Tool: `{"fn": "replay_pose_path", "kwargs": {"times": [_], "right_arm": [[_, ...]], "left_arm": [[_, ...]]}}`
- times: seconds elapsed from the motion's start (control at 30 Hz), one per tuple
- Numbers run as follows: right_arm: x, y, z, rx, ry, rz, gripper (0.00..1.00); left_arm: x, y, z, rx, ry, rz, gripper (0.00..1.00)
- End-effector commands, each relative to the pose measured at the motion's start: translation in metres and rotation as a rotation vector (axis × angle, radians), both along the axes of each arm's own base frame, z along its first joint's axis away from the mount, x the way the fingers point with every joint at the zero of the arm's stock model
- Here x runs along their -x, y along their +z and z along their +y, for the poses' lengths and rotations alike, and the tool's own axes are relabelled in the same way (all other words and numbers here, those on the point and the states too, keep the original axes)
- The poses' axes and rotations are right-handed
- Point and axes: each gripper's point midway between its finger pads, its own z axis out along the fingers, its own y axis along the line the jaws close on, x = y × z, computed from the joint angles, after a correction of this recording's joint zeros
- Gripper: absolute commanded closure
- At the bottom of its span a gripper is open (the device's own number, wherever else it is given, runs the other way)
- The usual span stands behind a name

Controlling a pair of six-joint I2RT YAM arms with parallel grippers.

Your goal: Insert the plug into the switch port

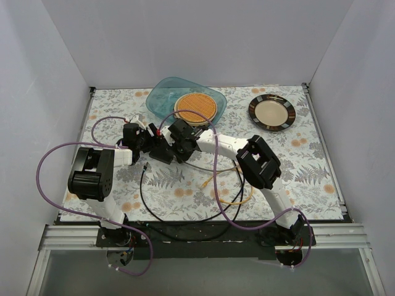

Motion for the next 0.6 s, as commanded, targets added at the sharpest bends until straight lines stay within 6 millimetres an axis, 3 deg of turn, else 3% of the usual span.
{"fn": "replay_pose_path", "kwargs": {"times": [0.0, 0.3, 0.57], "right_arm": [[-0.013, 0.028, 0.028, -0.151, 0.008, -0.112, 0.99], [-0.006, 0.025, 0.011, -0.121, -0.005, -0.113, 0.99], [-0.011, 0.027, 0.013, -0.12, -0.013, -0.126, 0.99]], "left_arm": [[0.061, -0.034, -0.034, 0.053, -0.137, 0.227, 0.31], [0.054, -0.033, -0.03, 0.032, -0.113, 0.22, 0.28], [0.055, -0.028, -0.035, 0.049, -0.143, 0.203, 0.3]]}}
